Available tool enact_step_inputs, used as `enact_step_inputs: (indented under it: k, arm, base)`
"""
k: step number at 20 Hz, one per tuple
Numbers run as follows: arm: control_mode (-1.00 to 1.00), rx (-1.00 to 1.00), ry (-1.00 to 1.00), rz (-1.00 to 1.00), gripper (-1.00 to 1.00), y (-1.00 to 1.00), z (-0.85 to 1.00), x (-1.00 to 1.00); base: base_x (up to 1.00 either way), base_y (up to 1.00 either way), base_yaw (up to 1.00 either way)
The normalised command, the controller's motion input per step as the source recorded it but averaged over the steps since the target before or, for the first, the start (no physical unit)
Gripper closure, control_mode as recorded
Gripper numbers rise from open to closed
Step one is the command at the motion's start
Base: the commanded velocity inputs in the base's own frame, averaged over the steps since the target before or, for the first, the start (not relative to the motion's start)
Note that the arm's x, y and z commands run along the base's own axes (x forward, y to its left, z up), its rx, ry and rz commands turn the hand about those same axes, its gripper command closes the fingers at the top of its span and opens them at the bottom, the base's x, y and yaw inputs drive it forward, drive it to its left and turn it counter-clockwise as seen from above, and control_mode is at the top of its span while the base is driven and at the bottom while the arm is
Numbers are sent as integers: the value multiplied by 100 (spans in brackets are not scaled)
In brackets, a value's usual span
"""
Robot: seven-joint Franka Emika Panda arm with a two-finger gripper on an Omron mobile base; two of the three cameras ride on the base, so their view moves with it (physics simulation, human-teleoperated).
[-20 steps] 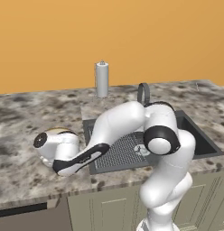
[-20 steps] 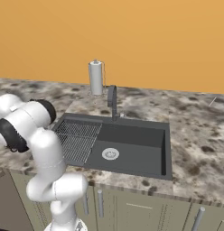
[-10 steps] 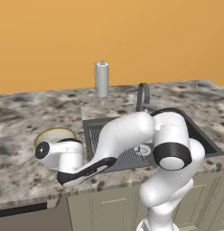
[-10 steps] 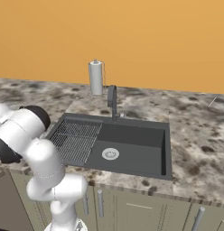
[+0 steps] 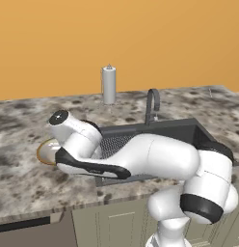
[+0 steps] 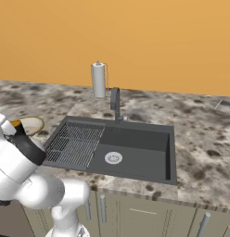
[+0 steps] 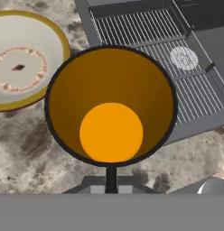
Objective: Pick the mug and place it in the sink. Pick the bowl and place it in the open cabinet and then close the cabinet.
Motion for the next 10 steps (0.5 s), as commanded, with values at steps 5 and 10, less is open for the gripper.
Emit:
enact_step_inputs:
  k: [5, 10]
  arm:
    - [-100, 23, 0, 21, 100, -88, 19, -37]
    - [-100, 8, -9, 28, 100, -78, 14, -31]
  base:
    - [0, 0, 0]
    - [0, 0, 0]
